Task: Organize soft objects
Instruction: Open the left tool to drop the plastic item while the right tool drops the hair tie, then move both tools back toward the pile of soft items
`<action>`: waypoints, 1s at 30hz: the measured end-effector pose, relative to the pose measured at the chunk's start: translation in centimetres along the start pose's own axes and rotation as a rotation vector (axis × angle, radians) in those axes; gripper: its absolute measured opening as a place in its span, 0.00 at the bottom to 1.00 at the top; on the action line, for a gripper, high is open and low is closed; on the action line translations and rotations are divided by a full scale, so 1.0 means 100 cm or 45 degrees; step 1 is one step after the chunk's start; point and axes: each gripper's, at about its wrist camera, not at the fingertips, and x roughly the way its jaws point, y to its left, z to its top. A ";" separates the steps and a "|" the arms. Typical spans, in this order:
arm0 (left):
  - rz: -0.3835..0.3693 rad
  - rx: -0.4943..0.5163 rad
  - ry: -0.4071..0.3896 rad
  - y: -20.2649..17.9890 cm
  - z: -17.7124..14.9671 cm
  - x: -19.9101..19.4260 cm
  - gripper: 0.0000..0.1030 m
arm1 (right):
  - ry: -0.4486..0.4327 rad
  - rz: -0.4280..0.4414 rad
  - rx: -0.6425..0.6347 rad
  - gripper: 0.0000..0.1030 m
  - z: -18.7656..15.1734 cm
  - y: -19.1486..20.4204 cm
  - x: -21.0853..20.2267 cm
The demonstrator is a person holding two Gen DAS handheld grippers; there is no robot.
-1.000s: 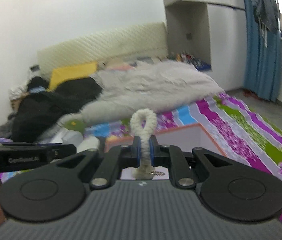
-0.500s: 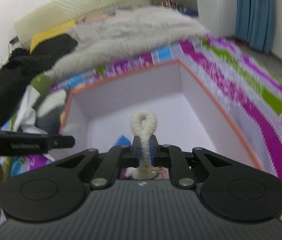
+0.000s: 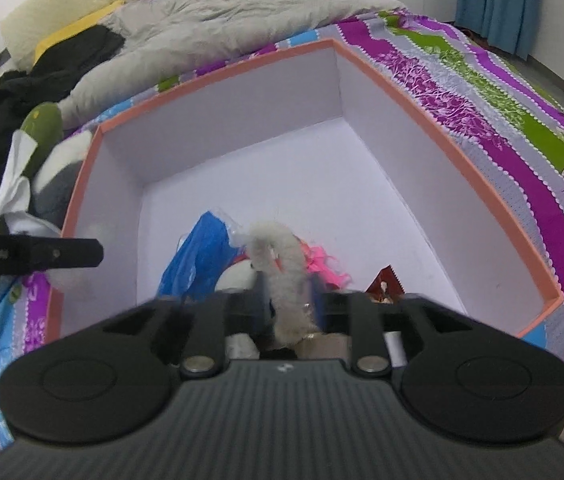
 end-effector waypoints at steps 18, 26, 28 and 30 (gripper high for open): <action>0.048 0.100 -0.422 -0.015 -0.038 -0.139 0.43 | -0.385 0.125 -0.058 0.44 -0.008 0.036 -0.107; 0.087 0.068 -0.540 -0.002 -0.082 -0.200 0.43 | -0.497 0.192 -0.110 0.44 -0.035 0.064 -0.148; 0.101 0.055 -0.559 0.004 -0.095 -0.210 0.43 | -0.512 0.215 -0.129 0.44 -0.044 0.072 -0.154; 0.117 0.040 -0.564 0.010 -0.108 -0.219 0.43 | -0.521 0.232 -0.153 0.44 -0.054 0.082 -0.160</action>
